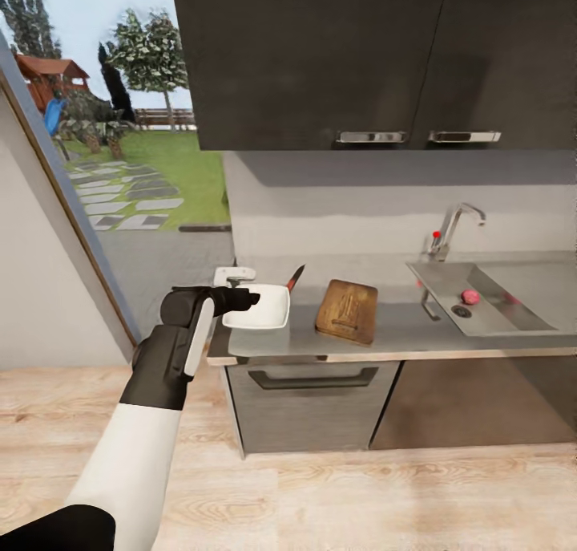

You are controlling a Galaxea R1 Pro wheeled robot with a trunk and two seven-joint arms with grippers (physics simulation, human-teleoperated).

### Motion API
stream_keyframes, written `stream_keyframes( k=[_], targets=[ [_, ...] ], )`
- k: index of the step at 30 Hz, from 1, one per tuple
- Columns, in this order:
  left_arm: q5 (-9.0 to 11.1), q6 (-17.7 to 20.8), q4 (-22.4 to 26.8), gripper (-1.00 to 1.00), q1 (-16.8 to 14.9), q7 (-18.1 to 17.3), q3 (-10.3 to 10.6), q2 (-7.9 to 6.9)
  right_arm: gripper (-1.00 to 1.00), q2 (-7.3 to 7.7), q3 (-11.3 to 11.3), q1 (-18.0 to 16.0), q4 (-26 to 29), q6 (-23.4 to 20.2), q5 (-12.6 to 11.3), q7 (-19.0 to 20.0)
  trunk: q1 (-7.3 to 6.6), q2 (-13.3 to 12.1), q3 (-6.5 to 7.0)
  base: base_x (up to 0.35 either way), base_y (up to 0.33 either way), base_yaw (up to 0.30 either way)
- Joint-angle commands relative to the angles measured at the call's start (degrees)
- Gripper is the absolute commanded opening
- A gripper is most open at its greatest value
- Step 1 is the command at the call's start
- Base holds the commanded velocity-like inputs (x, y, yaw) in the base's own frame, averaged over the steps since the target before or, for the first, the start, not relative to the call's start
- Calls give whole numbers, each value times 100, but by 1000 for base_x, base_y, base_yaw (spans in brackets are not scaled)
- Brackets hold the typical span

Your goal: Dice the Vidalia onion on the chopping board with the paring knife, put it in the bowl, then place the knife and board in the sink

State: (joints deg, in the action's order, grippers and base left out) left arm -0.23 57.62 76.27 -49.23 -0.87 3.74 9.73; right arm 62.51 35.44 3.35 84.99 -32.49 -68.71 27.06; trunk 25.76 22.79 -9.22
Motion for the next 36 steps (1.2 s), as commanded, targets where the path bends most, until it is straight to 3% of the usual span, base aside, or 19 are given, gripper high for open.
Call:
stream_keyframes(
  k=[1, 5, 6, 7, 11, 14, 17, 18, 24, 29, 31, 32, 35, 36],
  targets=[
    [-4, 21, 0, 100, -7, -9, 8, 3, 100, 4, -50, 25, 9, 77, -35, -1, 3, 13, -12, -136, 0, 0],
    [-4, 21, 0, 100, -7, -9, 23, 3, 100, 6, -411, 25, 15, 579, -36, 88, 3, 13, -12, -133, 0, 0],
    [-4, 21, 1, 100, -7, -9, 25, 3, 100, 6, -561, 25, 16, 723, -37, 172, 3, 13, -12, -130, 0, 0],
    [-4, 21, -2, 100, -7, -10, 28, 3, 100, 4, -874, 25, 17, 929, -37, 354, 3, 13, -12, -122, 0, 0],
    [-4, 21, -1, 100, -7, -10, 29, 3, 100, -4, -1117, 25, 17, 1100, -35, 400, 3, 13, -12, -111, 0, 0],
    [-4, 21, -4, 100, -7, -10, 30, 3, 100, -8, -1429, 25, 18, 1414, -32, 370, 3, 13, -12, -49, 0, 0],
    [-4, 21, -5, 100, -7, -10, 30, 3, 100, -28, -1655, 25, 14, 1787, -30, 284, 3, 13, -12, -25, 0, 0],
    [-1, 21, -6, 100, -7, -6, 30, 3, 100, -70, -1806, 25, 12, 2095, -30, 230, 3, 13, -12, -13, 8, 0],
    [4, 26, 0, 100, -7, -2, 30, 5, 100, -241, -2124, 25, 10, 2992, -29, 188, 3, 13, -12, -6, 138, 0],
    [5, 24, 2, 100, -7, -1, 30, 9, 100, -298, -2223, 25, 9, 3326, -14, 159, 3, 13, -12, -2, 273, 0],
    [5, 23, 2, 100, -7, -1, 30, 10, 100, -308, -2245, 28, 7, 3383, 5, -58, 3, 13, -12, -1, 282, 0],
    [5, 23, 2, 100, -7, -1, 30, 11, 100, -315, -2272, 30, 7, 3447, 34, -1089, 3, 13, -12, 0, 184, 0],
    [5, 22, 2, 100, -7, -1, 30, 10, 100, -317, -2290, 31, 8, 3465, 54, -1839, 3, 13, -12, 0, 105, 0],
    [5, 21, 2, 100, -7, -1, 30, 11, 100, -317, -2315, 32, 7, 3471, 77, -2251, 3, 13, -12, 0, 48, 0]
  ],
)
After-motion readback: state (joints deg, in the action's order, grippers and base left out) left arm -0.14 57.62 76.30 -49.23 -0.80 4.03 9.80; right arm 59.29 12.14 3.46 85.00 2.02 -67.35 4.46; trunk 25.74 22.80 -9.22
